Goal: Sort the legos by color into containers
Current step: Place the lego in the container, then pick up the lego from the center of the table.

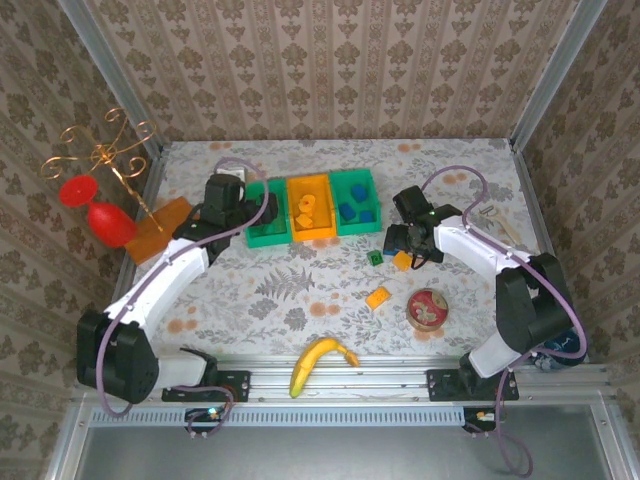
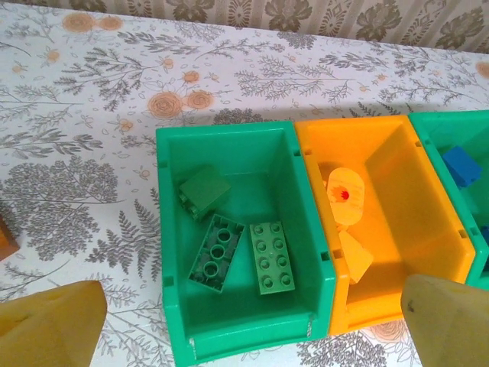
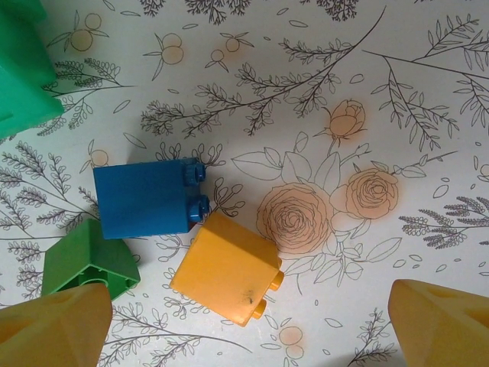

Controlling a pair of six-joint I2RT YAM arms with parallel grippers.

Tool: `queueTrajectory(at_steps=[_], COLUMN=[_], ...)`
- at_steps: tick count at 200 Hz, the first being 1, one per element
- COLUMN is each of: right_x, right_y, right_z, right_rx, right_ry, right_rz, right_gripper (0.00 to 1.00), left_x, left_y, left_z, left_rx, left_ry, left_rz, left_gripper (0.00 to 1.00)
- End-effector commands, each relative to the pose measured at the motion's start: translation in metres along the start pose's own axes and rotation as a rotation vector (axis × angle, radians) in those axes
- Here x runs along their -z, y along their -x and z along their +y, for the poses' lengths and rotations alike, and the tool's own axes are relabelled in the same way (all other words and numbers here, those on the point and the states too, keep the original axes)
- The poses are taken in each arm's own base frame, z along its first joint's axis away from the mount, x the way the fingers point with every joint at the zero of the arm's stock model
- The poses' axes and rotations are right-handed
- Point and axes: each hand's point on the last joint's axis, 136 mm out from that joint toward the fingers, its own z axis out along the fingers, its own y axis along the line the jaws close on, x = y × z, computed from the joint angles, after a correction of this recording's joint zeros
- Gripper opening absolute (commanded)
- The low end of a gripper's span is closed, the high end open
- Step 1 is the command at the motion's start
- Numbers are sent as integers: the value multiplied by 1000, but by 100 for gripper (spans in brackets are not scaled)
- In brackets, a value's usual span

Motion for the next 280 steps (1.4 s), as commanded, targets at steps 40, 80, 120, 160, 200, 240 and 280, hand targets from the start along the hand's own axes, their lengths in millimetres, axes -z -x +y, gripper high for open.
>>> queueTrajectory(at_steps=[40,80,120,160,200,240,280], right_x=[-9,-15,-22,-32,-40,-47,-45], right_y=[-12,-18,-21,-22,-19,-18,-19], right_z=[2,3,4,3,3,-3,-15], right_rx=[17,38,54,57,43,27,16], right_ry=[-12,-13,-19,-47,-68,-110,-168], right_rz=[44,68,87,103,102,92,83], right_gripper=[95,95,94,91,88,86,83], left_x=[25,29,26,25,24,23,21], left_y=[-3,-4,-6,-8,-8,-11,-12], left_z=[21,27,27,27,27,27,25], left_rx=[62,73,81,88,90,93,96], left_ry=[63,79,73,66,56,52,39], left_rz=[-46,-52,-48,-39,-35,-28,-24], left_gripper=[100,100,100,100,100,100,100])
